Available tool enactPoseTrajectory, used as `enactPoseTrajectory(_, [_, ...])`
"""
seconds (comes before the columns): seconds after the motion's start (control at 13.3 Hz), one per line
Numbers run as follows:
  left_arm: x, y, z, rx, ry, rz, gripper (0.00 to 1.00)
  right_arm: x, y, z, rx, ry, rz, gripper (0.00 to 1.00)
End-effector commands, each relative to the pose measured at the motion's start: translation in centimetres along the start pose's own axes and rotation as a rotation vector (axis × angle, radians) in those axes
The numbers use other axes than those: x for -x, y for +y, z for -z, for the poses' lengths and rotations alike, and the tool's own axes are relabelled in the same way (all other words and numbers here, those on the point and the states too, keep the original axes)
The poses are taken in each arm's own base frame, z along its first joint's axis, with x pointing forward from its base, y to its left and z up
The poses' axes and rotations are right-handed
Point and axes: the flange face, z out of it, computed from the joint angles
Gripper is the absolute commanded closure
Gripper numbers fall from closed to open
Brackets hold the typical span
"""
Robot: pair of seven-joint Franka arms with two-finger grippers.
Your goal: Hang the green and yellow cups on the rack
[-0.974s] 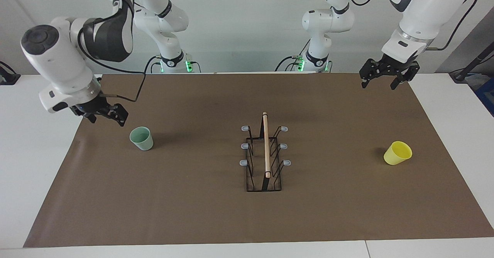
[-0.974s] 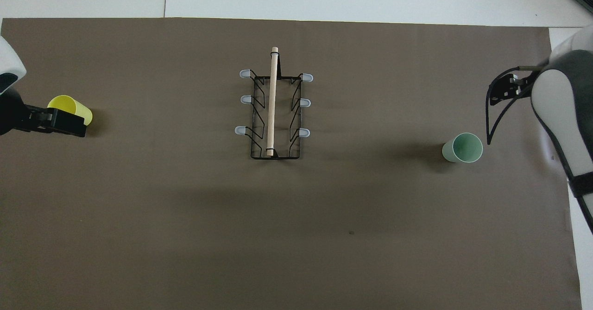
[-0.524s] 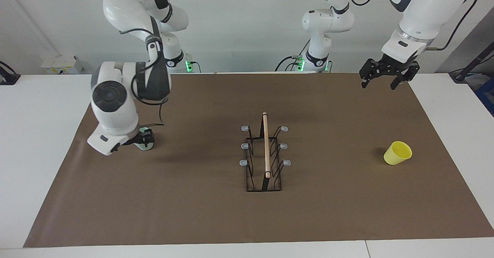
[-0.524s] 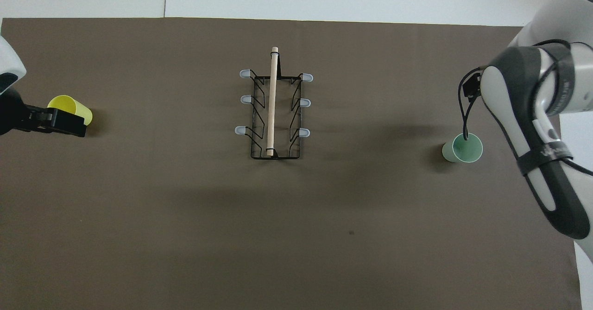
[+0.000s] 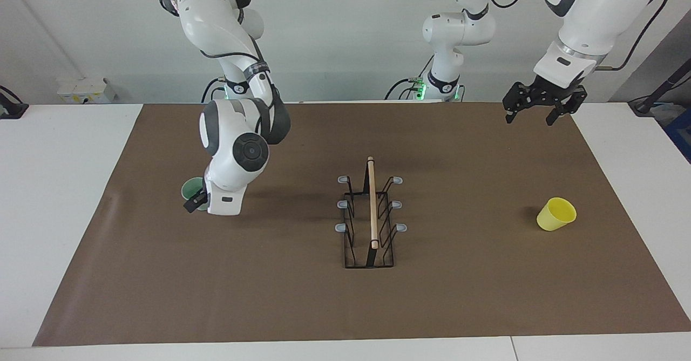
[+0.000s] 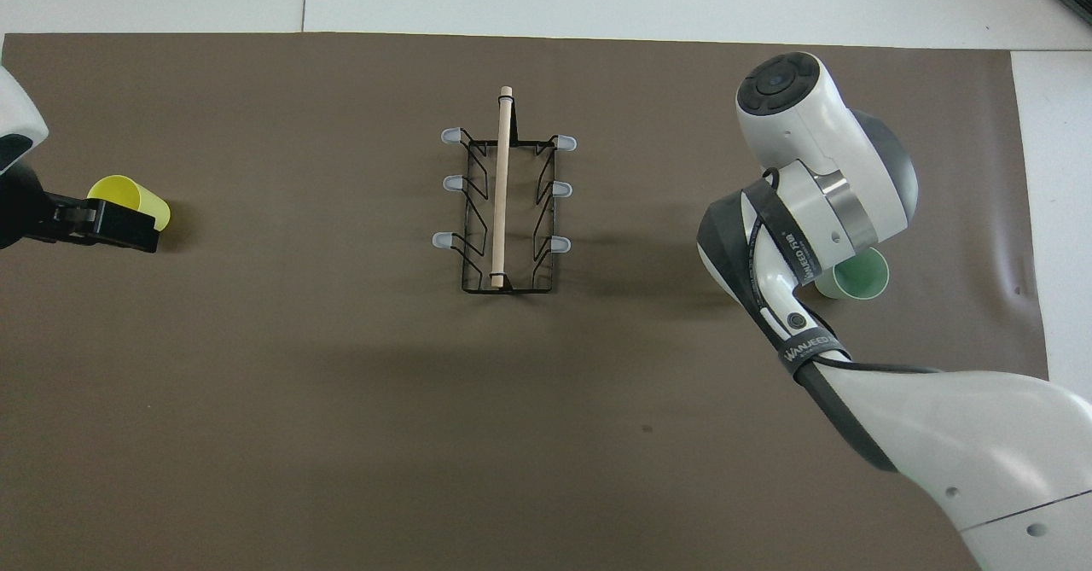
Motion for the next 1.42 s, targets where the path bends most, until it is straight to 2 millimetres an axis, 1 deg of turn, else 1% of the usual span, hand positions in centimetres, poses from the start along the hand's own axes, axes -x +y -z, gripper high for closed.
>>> enactPoseTrajectory(0.0, [0.4,0.0,0.3,-0.022,-0.008,0.003,0.0,-0.2,-2.4,-0.7,0.059,-0.075,0.124,0.0])
enactPoseTrajectory(0.07, [0.5,0.9,0.4,-0.023,-0.008,-0.012,0.0,-1.0,-3.4,-1.3,0.08,-0.106,0.16,0.0])
enactPoseTrajectory(0.22, [0.3,2.5,0.6,-0.023,0.004,-0.038,0.0,-1.4,-4.6,-2.9,0.079,-0.119,0.196,0.0])
enactPoseTrajectory(0.37, [0.4,2.5,0.5,-0.023,-0.002,-0.03,0.0,-1.4,-5.4,-3.8,0.105,-0.126,0.221,0.0])
enactPoseTrajectory(0.45, [0.4,2.5,0.4,-0.023,-0.007,-0.03,0.0,-1.6,-6.1,-3.9,0.121,-0.133,0.238,0.0])
enactPoseTrajectory(0.6, [0.3,2.0,0.8,-0.022,0.011,-0.024,0.0,-1.7,-7.2,-4.9,0.138,-0.135,0.259,0.0])
enactPoseTrajectory(0.75, [0.1,1.2,0.9,-0.01,0.013,-0.011,0.0,-2.1,-7.7,-6.3,0.161,-0.165,0.289,0.0])
enactPoseTrajectory(0.82, [0.0,1.0,1.0,0.002,0.017,-0.006,0.0,-2.6,-8.7,-6.9,0.177,-0.175,0.315,0.0])
enactPoseTrajectory(0.9, [-0.1,0.6,0.9,0.009,0.016,0.005,0.0,-2.9,-9.3,-7.2,0.193,-0.187,0.334,0.0])
enactPoseTrajectory(0.97, [-0.1,0.2,0.8,0.033,0.018,0.015,0.0,-3.0,-9.2,-7.6,0.217,-0.207,0.346,0.0])
enactPoseTrajectory(1.05, [-0.3,-0.5,0.7,0.051,0.021,0.032,0.0,-3.6,-9.8,-7.9,0.249,-0.214,0.375,0.0])
enactPoseTrajectory(1.12, [-0.9,-1.5,0.2,0.053,0.014,0.051,0.0,-3.9,-10.2,-8.3,0.276,-0.222,0.402,0.0])
enactPoseTrajectory(1.2, [-1.4,-1.7,0.1,0.053,0.012,0.054,0.0,-4.1,-10.6,-8.8,0.304,-0.247,0.425,0.0])
enactPoseTrajectory(1.35, [-2.9,-2.2,-0.6,0.051,0.006,0.06,0.0,-5.3,-12.2,-9.3,0.379,-0.302,0.49,0.0])
